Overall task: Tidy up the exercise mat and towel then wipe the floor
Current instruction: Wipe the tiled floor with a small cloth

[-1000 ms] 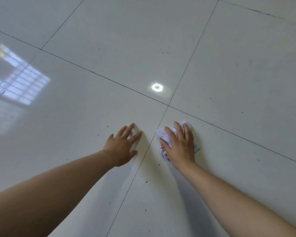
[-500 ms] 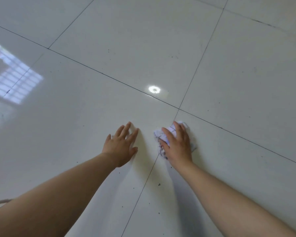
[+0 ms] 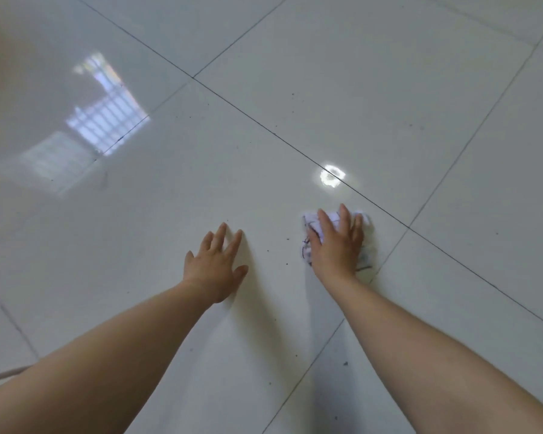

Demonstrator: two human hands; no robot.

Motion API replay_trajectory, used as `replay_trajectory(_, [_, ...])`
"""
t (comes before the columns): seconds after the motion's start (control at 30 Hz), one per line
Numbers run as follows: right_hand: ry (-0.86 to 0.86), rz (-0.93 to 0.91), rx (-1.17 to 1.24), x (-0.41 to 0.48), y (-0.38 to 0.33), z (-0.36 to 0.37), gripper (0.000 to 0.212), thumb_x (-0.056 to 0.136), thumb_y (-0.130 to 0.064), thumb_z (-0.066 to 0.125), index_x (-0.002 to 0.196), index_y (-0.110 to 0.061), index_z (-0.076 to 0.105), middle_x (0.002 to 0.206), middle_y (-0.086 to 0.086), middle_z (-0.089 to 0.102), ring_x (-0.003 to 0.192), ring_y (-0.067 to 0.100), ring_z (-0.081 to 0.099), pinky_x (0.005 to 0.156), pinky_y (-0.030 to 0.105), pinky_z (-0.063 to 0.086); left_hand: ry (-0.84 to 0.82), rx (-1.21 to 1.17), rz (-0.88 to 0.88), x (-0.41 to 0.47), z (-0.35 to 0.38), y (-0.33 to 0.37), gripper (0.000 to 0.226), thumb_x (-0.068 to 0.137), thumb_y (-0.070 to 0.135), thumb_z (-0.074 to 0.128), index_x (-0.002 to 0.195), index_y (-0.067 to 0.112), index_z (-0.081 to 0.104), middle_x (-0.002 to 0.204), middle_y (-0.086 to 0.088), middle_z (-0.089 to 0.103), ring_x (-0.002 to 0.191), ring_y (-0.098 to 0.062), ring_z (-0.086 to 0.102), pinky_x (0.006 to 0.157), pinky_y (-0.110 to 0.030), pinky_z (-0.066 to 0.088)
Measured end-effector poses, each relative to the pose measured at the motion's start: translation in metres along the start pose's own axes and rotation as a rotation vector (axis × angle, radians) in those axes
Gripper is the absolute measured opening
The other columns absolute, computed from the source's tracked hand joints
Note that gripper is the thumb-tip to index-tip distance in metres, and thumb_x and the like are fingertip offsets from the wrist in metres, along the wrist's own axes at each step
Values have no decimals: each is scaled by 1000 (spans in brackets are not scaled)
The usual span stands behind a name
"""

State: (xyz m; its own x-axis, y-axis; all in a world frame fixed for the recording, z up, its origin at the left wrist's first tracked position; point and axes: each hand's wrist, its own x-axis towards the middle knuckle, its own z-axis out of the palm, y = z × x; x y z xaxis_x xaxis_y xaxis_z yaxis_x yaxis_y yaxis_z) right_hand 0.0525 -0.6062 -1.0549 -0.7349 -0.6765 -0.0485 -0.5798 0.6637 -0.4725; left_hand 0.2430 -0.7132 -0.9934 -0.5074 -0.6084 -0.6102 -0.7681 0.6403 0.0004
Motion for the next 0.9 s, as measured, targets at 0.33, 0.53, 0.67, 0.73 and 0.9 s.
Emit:
replay_trajectory(0.33, [-72, -266, -126, -21, -11, 13, 42, 87, -49, 48, 122, -28, 56, 141, 6, 42, 134, 30, 23, 105, 41, 18, -29, -62, -34, -12, 11, -36, 71, 93, 55, 29, 147, 33, -11, 155, 3, -21, 145, -20, -8, 112, -50, 18])
replay_trajectory(0.53, [-115, -320, -89, -49, -73, 44, 46, 81, -46, 48, 120, -23, 57, 136, 13, 48, 129, 34, 22, 103, 52, 32, -27, -108, -124, -17, 14, -62, 72, 94, 54, 30, 147, 30, -11, 156, 2, -19, 145, -22, -5, 111, -50, 22])
replay_trajectory(0.67, [-161, -428, -73, -42, -65, 41, 46, 80, -52, 49, 119, -30, 58, 137, 5, 48, 131, 25, 24, 102, 49, 35, -5, -175, -174, -20, 19, -80, 68, 95, 52, 29, 147, 33, -10, 156, 1, -19, 145, -23, -6, 111, -51, 21])
replay_trajectory(0.73, [-171, -353, -51, -30, -70, 40, 45, 84, -45, 58, 125, -28, 56, 144, 5, 40, 136, 26, 18, 107, 48, 28, 11, -184, -186, -22, 22, -90, 67, 95, 52, 28, 147, 33, -10, 156, 0, -18, 145, -23, -6, 111, -51, 21])
replay_trajectory(0.9, [-254, -353, -77, -21, -116, 55, 48, 91, -40, 52, 136, -24, 46, 152, 8, 26, 140, 35, 7, 113, 46, 11, 89, -271, -270, -14, 20, -112, 66, 95, 50, 28, 147, 32, -8, 157, 1, -15, 145, -23, -5, 111, -50, 22])
